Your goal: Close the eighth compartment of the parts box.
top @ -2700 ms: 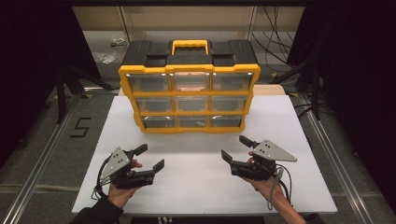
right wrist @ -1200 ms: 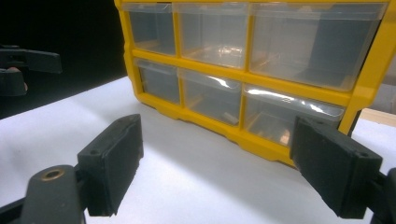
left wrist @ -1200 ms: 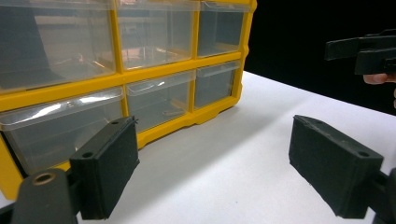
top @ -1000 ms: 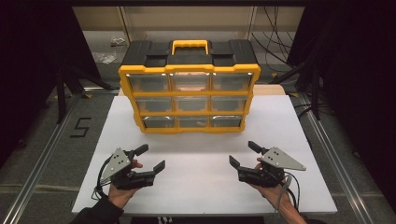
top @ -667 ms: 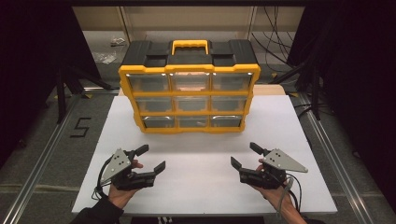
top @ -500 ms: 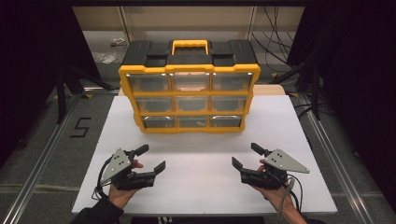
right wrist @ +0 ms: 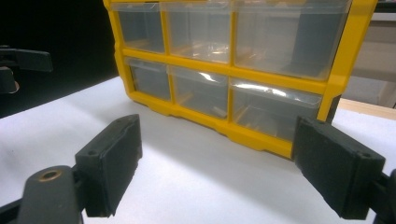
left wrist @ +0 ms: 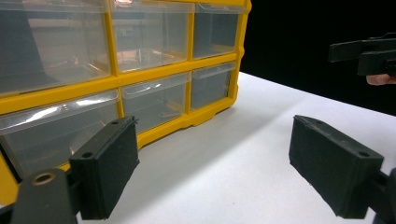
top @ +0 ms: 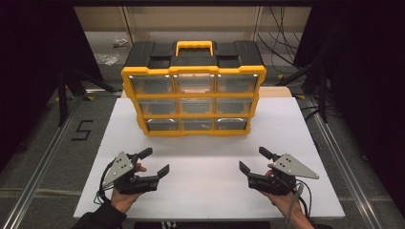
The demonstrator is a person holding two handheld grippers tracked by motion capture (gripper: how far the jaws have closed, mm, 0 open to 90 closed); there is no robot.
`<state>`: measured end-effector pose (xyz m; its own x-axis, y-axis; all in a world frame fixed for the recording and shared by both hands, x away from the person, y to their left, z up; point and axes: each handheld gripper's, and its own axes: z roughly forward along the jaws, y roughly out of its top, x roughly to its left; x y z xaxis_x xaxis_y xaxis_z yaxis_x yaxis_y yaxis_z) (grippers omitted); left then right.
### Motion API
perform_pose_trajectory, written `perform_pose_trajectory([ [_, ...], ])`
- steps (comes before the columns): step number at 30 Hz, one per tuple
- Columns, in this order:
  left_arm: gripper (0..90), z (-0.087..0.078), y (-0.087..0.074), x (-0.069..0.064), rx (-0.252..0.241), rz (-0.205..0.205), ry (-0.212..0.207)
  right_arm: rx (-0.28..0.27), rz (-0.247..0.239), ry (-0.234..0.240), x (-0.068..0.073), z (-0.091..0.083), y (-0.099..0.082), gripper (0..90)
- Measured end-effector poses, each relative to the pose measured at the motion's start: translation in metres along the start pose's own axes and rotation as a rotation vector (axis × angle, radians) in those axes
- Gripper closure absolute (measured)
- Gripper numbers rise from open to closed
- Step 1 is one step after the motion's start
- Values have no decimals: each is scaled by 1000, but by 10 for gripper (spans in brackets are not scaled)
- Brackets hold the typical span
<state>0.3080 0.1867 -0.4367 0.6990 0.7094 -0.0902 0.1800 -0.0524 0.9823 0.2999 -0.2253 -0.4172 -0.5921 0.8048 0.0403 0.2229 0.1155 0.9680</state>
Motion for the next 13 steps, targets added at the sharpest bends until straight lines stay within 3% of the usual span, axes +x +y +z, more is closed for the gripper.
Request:
perform_pose_trajectory([
  [13, 151, 0, 0, 0, -2, 2, -1, -4, -1, 0, 0, 0, 0, 171],
])
